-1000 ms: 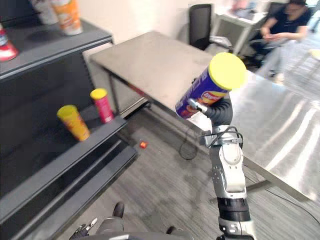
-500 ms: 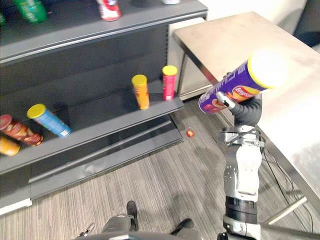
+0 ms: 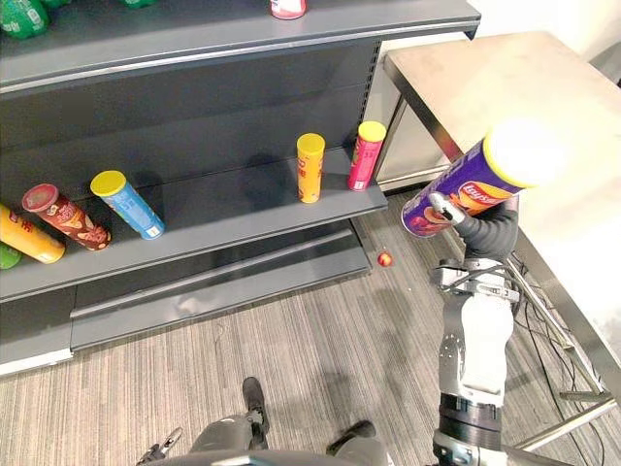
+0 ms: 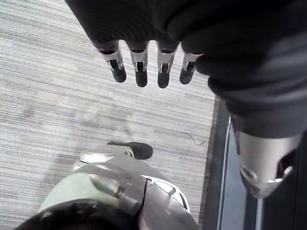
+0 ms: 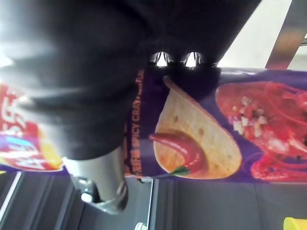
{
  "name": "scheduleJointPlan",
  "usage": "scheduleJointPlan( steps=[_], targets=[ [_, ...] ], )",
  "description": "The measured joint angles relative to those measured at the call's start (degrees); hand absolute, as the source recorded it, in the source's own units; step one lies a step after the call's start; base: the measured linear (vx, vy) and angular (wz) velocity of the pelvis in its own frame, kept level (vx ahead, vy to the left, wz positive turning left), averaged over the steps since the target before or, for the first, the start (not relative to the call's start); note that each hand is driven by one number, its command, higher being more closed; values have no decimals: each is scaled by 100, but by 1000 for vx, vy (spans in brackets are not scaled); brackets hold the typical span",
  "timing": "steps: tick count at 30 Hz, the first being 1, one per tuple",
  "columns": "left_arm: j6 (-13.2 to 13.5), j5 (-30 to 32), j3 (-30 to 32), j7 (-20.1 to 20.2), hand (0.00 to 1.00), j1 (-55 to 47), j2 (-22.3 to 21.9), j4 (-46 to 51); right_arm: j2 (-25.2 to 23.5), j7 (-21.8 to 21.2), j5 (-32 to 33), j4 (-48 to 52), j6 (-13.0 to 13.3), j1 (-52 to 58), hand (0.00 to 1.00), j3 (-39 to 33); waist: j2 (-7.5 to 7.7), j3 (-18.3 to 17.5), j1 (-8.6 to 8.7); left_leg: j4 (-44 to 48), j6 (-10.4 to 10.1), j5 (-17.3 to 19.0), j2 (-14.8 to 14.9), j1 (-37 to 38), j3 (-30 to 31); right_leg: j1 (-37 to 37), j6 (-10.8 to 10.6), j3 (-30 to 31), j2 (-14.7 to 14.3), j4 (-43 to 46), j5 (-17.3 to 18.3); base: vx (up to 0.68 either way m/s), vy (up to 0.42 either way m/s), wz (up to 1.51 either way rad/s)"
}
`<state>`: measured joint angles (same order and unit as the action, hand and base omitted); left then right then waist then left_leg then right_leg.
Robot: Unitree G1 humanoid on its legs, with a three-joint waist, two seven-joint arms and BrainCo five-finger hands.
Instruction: Put the gum and the chips on the shelf.
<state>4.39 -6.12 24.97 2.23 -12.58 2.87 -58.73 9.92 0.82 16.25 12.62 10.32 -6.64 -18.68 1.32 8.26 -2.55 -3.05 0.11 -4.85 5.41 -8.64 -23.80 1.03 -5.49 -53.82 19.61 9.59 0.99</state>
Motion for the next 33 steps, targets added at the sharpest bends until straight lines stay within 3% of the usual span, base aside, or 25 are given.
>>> scheduleJointPlan(
  steps=[9,14,16,17,18,19,20,22,26,28,30,33],
  targets=[
    [14,-289,-27,52,0,191,-21,71,-2,-9,2,-47,1,-1,100,211,16,147,-2,235,-55,-36,155,-319,137,62,-37,72,-236,-131,-22,19,-35,4],
    [52,-669,-147,54,0,276,-23,300,34,-93,-1,-231,-4,-233,100,904,6,423,-284,1593,-9,670,410,-781,475,-124,-38,76,-184,178,-21,38,47,29],
    [46,-733,-325,58,0,233,-26,281,34,-244,-1,-228,-3,-262,100,1289,-66,480,-300,2031,58,1104,419,-912,716,-119,-33,173,172,971,-12,-14,124,44],
    [49,-733,-363,55,0,223,-6,294,31,-304,-1,-229,-3,-255,100,1418,-56,510,-287,2141,126,1202,354,-909,793,-44,47,444,393,1439,-49,8,149,67],
    [50,-733,-455,50,0,211,28,341,34,-367,-2,-230,-4,-260,100,1556,-68,529,-279,2192,205,1258,238,-835,977,255,553,1225,580,2090,-260,82,167,71],
    [62,-731,-584,50,0,188,89,414,29,-413,-2,-231,-1,-256,100,1622,-82,547,-283,2185,229,1272,197,-804,1118,580,757,2064,472,2370,-266,121,192,87],
    [76,-718,-737,58,0,192,177,439,24,-499,1,-231,1,-252,100,1721,-131,576,-266,2118,237,1268,140,-788,1362,749,378,3094,32,2161,161,118,139,75],
    [139,-709,-789,68,0,191,305,413,15,-572,3,-222,4,-256,100,1817,-22,571,-268,1986,229,1235,-68,-696,1579,850,191,3906,-308,1649,433,129,84,85],
    [177,-659,-938,75,0,213,399,387,17,-649,45,-179,18,-238,100,1835,94,556,-241,1927,179,1206,-539,-595,2121,1108,131,4713,-545,932,415,162,-5,96],
    [180,-668,-944,75,0,225,415,386,19,-670,64,-171,18,-159,100,1837,113,548,-223,1967,159,1206,-703,-586,2439,1165,55,4874,-566,850,366,169,-120,112],
    [181,-740,-938,72,0,199,404,384,15,-746,72,-150,15,-88,100,1864,107,543,-252,2117,22,1254,-773,-590,2805,901,-245,4662,-585,622,454,190,-206,89],
    [171,-886,-922,89,0,165,285,365,-90,-767,196,-83,16,0,100,1838,103,542,-214,1816,-289,1070,-537,-593,3113,757,-149,4229,-838,421,570,125,-249,52]
  ],
)
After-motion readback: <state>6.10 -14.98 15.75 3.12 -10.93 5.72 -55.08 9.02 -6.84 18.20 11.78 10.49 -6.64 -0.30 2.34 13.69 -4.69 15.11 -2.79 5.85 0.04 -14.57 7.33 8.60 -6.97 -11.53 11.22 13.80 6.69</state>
